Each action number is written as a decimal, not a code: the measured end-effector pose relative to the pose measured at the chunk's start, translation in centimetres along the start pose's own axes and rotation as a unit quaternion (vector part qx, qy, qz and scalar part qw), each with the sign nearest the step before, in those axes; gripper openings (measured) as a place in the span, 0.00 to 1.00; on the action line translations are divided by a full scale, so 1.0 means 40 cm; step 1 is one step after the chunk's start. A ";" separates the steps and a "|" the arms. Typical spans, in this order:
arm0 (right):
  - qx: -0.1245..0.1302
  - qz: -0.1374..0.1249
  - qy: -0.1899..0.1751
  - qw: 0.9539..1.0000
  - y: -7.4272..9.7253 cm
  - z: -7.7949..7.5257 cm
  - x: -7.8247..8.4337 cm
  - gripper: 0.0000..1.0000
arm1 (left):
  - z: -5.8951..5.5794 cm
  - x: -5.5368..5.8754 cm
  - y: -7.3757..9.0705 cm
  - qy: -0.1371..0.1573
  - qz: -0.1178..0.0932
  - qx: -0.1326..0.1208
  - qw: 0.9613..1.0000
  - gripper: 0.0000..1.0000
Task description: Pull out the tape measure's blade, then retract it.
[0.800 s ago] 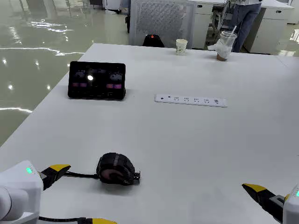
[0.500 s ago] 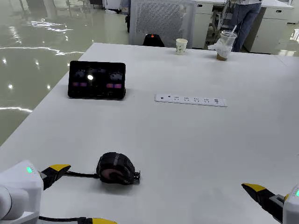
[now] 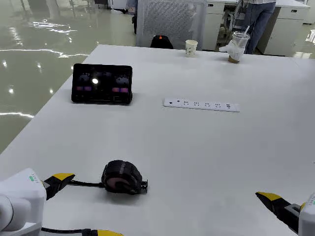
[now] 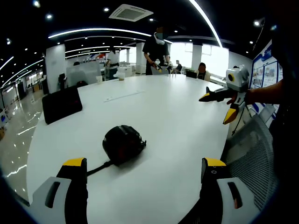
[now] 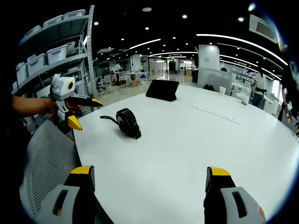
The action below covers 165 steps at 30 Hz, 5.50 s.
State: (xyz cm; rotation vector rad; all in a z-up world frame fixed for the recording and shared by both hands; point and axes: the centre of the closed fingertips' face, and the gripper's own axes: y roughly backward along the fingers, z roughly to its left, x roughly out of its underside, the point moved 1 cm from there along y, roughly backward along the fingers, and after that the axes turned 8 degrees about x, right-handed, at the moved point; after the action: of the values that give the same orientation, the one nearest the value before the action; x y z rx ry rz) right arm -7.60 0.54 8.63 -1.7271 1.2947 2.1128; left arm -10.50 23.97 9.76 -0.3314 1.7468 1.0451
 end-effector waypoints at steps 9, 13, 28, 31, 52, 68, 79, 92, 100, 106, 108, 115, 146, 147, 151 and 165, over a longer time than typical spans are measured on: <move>-0.006 0.007 0.002 1.000 -0.005 0.001 0.007 0.99 | 0.003 0.011 -0.006 0.004 0.009 0.004 1.000 0.99; -0.008 0.009 0.002 1.000 -0.008 0.000 0.008 0.99 | 0.008 0.010 -0.009 0.005 0.009 0.005 1.000 0.99; -0.016 0.012 0.021 1.000 -0.027 -0.015 0.004 0.99 | 0.033 0.013 -0.031 -0.001 0.017 0.010 1.000 0.99; -0.020 0.012 0.026 0.999 -0.034 -0.019 0.004 0.99 | 0.042 0.016 -0.037 -0.003 0.020 0.013 1.000 0.99; -0.061 0.018 0.074 0.995 -0.098 -0.027 -0.010 0.93 | 0.076 0.004 -0.072 -0.011 0.038 0.033 0.999 0.99; -0.109 0.033 0.119 0.986 -0.168 -0.011 -0.015 0.90 | 0.085 0.001 -0.107 -0.030 0.064 0.061 0.996 0.98; -0.144 0.027 0.153 0.977 -0.215 0.014 -0.030 0.82 | 0.097 0.001 -0.129 -0.042 0.082 0.077 0.993 0.95; -0.181 0.029 0.198 0.963 -0.276 0.040 -0.037 0.68 | 0.119 0.003 -0.147 -0.070 0.104 0.096 0.987 0.82; -0.203 0.032 0.225 0.952 -0.318 0.056 -0.047 0.61 | 0.133 0.013 -0.157 -0.087 0.124 0.106 0.983 0.73; -0.220 0.032 0.244 0.944 -0.349 0.070 -0.055 0.53 | 0.146 0.024 -0.156 -0.112 0.151 0.115 0.975 0.65; -0.224 0.034 0.249 0.942 -0.356 0.074 -0.054 0.50 | 0.152 0.028 -0.158 -0.115 0.155 0.118 0.974 0.64; -0.234 0.034 0.257 0.937 -0.391 0.087 -0.066 0.43 | 0.176 0.041 -0.167 -0.128 0.174 0.136 0.967 0.56; -0.250 0.068 0.283 0.923 -0.506 0.145 -0.044 0.20 | 0.211 0.063 -0.216 -0.201 0.227 0.190 0.934 0.33; -0.249 0.069 0.280 0.924 -0.507 0.145 -0.044 0.19 | 0.212 0.063 -0.217 -0.202 0.227 0.190 0.934 0.32; -0.250 0.068 0.264 0.929 -0.518 0.150 -0.050 0.18 | 0.221 0.061 -0.221 -0.208 0.226 0.187 0.933 0.25; -0.260 0.065 0.254 0.929 -0.515 0.167 -0.048 0.12 | 0.217 0.068 -0.222 -0.219 0.222 0.196 0.930 0.24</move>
State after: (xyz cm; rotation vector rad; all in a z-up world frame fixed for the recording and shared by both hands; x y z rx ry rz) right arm -0.13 18.66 -0.74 -2.6131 1.0086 2.3227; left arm -0.49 26.18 2.22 0.5390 1.5948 0.9550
